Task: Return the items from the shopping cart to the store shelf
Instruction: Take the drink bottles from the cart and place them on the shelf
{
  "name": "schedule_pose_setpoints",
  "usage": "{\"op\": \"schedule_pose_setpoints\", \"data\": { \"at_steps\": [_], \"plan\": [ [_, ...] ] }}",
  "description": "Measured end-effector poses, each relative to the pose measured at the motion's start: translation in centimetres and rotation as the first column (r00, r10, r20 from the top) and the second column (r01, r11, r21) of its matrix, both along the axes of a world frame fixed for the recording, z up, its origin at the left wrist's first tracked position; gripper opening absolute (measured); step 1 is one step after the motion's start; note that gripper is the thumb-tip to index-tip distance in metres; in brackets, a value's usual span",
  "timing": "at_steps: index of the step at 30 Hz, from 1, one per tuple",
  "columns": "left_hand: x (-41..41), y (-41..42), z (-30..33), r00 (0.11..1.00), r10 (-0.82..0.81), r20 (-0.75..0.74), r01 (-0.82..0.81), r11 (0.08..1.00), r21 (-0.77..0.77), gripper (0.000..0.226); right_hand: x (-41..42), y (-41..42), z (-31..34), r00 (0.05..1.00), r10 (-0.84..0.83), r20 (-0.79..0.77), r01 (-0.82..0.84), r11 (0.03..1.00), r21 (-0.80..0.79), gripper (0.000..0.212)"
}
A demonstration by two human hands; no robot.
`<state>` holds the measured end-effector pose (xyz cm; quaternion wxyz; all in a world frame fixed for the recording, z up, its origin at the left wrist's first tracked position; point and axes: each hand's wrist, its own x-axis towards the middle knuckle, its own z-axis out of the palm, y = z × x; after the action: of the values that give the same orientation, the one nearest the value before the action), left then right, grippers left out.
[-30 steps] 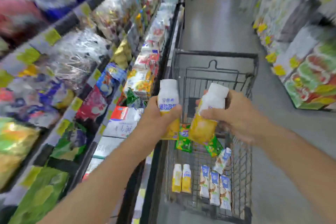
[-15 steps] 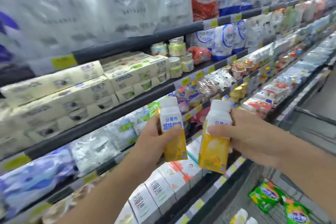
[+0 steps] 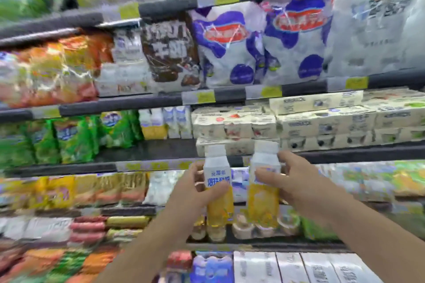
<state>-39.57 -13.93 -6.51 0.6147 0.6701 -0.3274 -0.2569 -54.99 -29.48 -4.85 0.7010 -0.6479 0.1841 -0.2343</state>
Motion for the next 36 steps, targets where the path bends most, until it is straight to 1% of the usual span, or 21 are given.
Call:
{"op": "schedule_pose_setpoints", "data": {
  "at_steps": [2, 4, 5, 6, 9, 12, 15, 18, 20, 22, 26, 29, 32, 35, 36],
  "plan": [
    [5.1, 3.7, 0.3, 0.999, 0.047, 0.020, -0.047, 0.999, 0.017, 0.037, 5.8, 2.9, -0.1, 1.000, 0.016, -0.016, -0.017, 0.999, -0.036, 0.043],
    [10.1, 6.8, 0.3, 0.993, 0.101, 0.054, -0.102, 0.994, 0.030, 0.038, 11.3, 5.2, -0.4, 0.999, 0.021, -0.033, -0.024, 0.997, -0.079, 0.025],
    [12.3, 8.1, 0.3, 0.990, 0.120, 0.070, -0.123, 0.991, 0.043, 0.040, 13.8, 6.0, -0.6, 0.999, 0.023, -0.040, -0.026, 0.996, -0.091, 0.020],
    [14.3, 9.2, 0.2, 0.989, 0.131, 0.072, -0.135, 0.990, 0.052, 0.043, 16.1, 6.8, -0.6, 0.998, 0.033, -0.046, -0.038, 0.995, -0.093, 0.020],
    [19.8, 10.9, -0.2, 0.986, 0.156, 0.052, -0.158, 0.986, 0.046, 0.046, 22.4, 8.1, -0.8, 0.996, 0.052, -0.072, -0.060, 0.992, -0.114, 0.037],
    [24.3, 10.1, -0.3, 0.981, 0.187, 0.052, -0.189, 0.982, 0.026, 0.040, 27.3, 7.9, -1.0, 0.997, 0.016, -0.072, -0.027, 0.988, -0.154, 0.038],
    [28.9, 7.8, -0.2, 0.972, 0.215, 0.090, -0.217, 0.976, 0.014, 0.043, 31.6, 6.5, -0.7, 0.998, -0.010, -0.055, -0.001, 0.982, -0.188, 0.038],
    [32.5, 5.0, -0.3, 0.955, 0.264, 0.136, -0.265, 0.964, -0.007, 0.043, 35.2, 4.3, -0.7, 0.998, -0.056, -0.017, 0.050, 0.971, -0.236, 0.041],
    [34.2, 3.3, 0.1, 0.939, 0.295, 0.175, -0.299, 0.954, -0.007, 0.042, 37.2, 2.9, -0.5, 0.998, -0.065, 0.011, 0.066, 0.964, -0.257, 0.037],
    [35.7, 1.6, 0.4, 0.922, 0.312, 0.232, -0.322, 0.947, 0.009, 0.048, 39.3, 1.9, -0.5, 0.998, -0.067, 0.008, 0.066, 0.957, -0.283, 0.035],
    [39.0, -1.2, 0.2, 0.837, 0.343, 0.426, -0.409, 0.910, 0.071, 0.058, 43.2, 0.5, -1.3, 0.988, -0.151, -0.022, 0.123, 0.876, -0.467, 0.036],
    [41.3, -2.3, -0.4, 0.805, 0.324, 0.497, -0.417, 0.905, 0.085, 0.056, 45.5, 0.3, -1.9, 0.980, -0.196, -0.032, 0.148, 0.829, -0.539, 0.035],
    [42.6, -2.3, -0.6, 0.790, 0.292, 0.540, -0.408, 0.906, 0.108, 0.055, 46.9, 0.2, -2.6, 0.968, -0.247, -0.053, 0.177, 0.813, -0.555, 0.036],
    [43.8, -2.1, -1.5, 0.805, 0.277, 0.525, -0.390, 0.913, 0.117, 0.049, 47.6, 0.4, -3.3, 0.953, -0.299, -0.051, 0.221, 0.799, -0.559, 0.039],
    [44.1, -1.9, -1.6, 0.810, 0.262, 0.525, -0.381, 0.915, 0.132, 0.047, 47.7, 0.5, -3.5, 0.950, -0.309, -0.040, 0.235, 0.795, -0.558, 0.043]
  ]
}}
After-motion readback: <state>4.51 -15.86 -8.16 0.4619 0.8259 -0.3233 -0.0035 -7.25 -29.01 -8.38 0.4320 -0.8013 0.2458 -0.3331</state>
